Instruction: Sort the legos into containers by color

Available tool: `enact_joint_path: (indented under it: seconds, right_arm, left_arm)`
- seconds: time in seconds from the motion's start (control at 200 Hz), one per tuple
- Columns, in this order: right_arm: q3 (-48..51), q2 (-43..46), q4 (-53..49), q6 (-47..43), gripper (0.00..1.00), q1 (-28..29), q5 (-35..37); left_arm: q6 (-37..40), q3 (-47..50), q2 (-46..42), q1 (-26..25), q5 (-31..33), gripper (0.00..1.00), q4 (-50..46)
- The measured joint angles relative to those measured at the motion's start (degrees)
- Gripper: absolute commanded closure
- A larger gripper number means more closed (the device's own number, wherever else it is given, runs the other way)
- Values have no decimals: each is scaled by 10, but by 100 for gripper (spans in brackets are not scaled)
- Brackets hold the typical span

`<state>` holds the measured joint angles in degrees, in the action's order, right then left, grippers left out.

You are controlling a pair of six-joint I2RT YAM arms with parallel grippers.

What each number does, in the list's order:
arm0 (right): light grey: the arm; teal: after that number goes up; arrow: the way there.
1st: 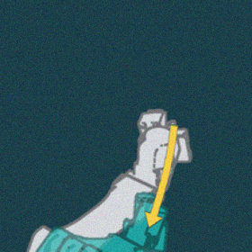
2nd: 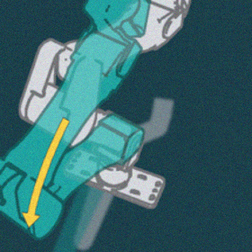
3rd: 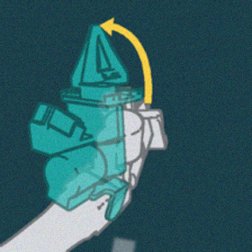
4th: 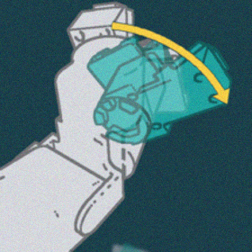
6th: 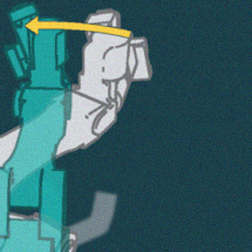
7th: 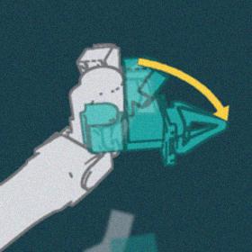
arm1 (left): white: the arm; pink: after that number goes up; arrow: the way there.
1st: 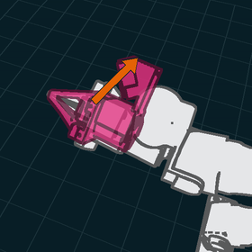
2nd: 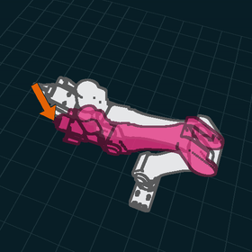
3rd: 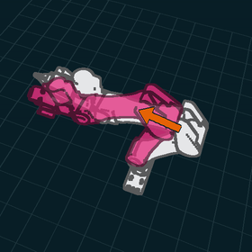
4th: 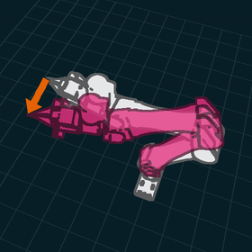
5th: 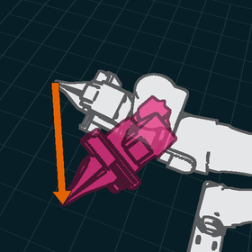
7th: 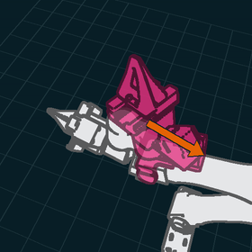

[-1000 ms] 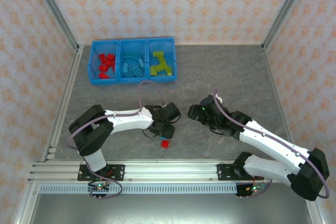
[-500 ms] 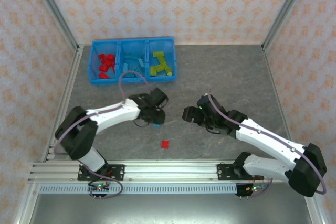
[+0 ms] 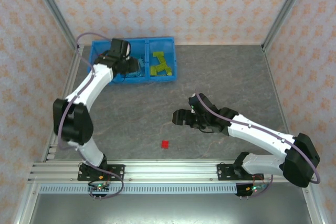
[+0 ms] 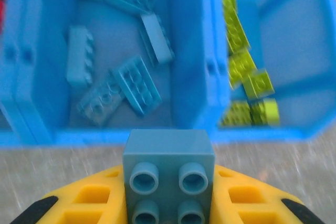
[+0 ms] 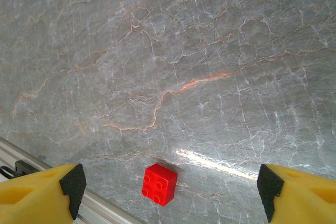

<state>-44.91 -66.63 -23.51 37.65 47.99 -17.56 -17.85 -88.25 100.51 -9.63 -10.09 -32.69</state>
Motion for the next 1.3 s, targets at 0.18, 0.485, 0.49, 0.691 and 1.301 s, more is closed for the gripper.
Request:
enact_joint_path:
  seconds: [0.18,0.485,0.49,0.691,1.301]
  right_arm:
    - [0,31,-24,6,14,0,24]
    - [0,61,-35,22,14,0,45]
    - [0,61,-35,22,14,0,45]
    - [0,52,-35,24,14,0,49]
    - [4,-41,-54,93,9,-24,192]
  left_arm:
    - [13,-208,179,32,2,65,-26]
    - [19,-353,267,43,0,48,-95]
    - [19,-353,266,43,0,48,-95]
    - [3,-186,111,40,-26,49,-61]
    - [-171,336,-324,-388,40,50,-30]
